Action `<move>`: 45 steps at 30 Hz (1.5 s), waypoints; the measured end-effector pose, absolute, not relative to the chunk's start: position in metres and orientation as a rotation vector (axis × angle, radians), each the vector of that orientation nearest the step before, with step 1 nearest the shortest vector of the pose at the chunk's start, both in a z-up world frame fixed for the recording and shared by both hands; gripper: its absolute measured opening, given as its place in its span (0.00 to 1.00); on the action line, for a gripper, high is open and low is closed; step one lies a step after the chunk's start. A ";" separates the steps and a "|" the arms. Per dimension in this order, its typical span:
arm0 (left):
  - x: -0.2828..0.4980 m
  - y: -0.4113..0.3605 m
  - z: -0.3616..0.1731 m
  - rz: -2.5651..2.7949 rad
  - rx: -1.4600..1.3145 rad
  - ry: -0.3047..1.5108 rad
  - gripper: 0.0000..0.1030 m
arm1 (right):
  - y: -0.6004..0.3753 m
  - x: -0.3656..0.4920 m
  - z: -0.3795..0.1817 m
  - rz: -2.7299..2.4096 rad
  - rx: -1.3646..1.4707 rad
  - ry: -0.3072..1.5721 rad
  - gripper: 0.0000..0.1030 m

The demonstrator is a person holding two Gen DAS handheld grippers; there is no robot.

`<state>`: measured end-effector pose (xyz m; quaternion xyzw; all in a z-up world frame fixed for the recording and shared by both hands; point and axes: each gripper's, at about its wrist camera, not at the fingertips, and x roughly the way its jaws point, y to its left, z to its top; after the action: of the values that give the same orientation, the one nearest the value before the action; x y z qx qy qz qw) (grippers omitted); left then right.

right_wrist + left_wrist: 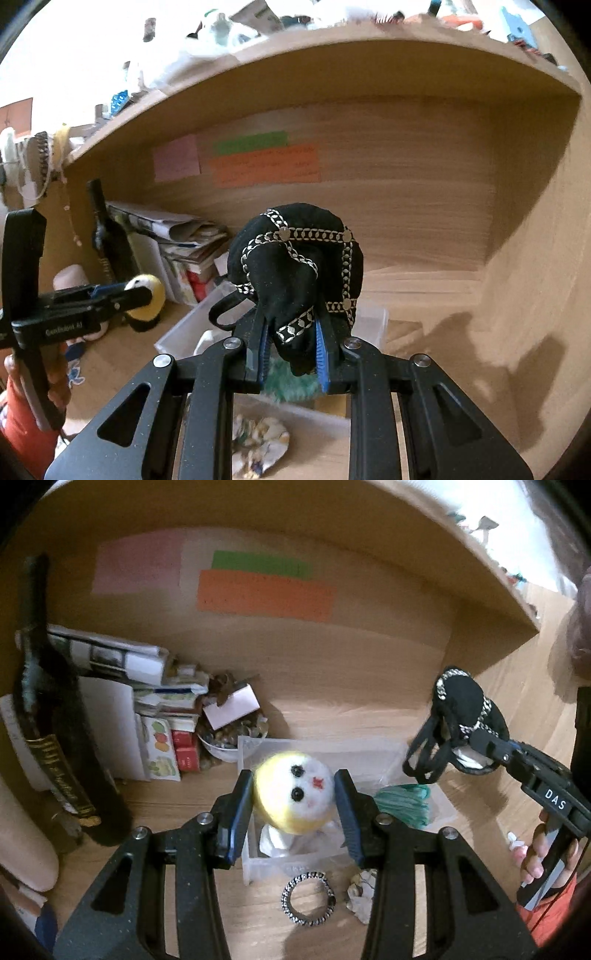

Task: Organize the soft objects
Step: 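Grasp the yellow plush ball with left tool while right tool grasps black hat, then place the plush ball in the box with left tool while right places hat in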

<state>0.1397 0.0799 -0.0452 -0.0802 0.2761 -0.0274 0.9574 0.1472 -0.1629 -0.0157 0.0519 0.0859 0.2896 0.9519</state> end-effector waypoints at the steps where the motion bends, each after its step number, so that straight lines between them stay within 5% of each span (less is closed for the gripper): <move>1: 0.145 0.079 -0.048 -0.059 -0.165 0.574 0.42 | -0.161 0.153 -0.016 0.597 0.104 0.188 0.18; 17: 0.200 0.064 -0.106 -0.066 -0.103 0.755 0.43 | -0.109 0.222 -0.064 0.604 -0.012 0.443 0.21; 24: 0.195 0.059 -0.104 -0.088 -0.097 0.763 0.61 | -0.108 0.214 -0.067 0.583 -0.050 0.439 0.48; 27: 0.188 0.054 -0.097 -0.079 -0.076 0.737 0.73 | -0.115 0.204 -0.063 0.564 -0.057 0.404 0.54; 30: 0.178 0.053 -0.089 -0.081 -0.075 0.720 0.74 | -0.127 0.192 -0.058 0.565 -0.042 0.373 0.61; 45: 0.131 0.053 -0.098 -0.070 -0.101 0.718 0.77 | -0.143 0.143 -0.097 0.628 -0.027 0.392 0.66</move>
<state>0.1310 0.0529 -0.0979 -0.0493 0.3511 -0.0343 0.9344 0.1427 -0.1427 -0.0968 -0.0131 0.1918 0.3069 0.9321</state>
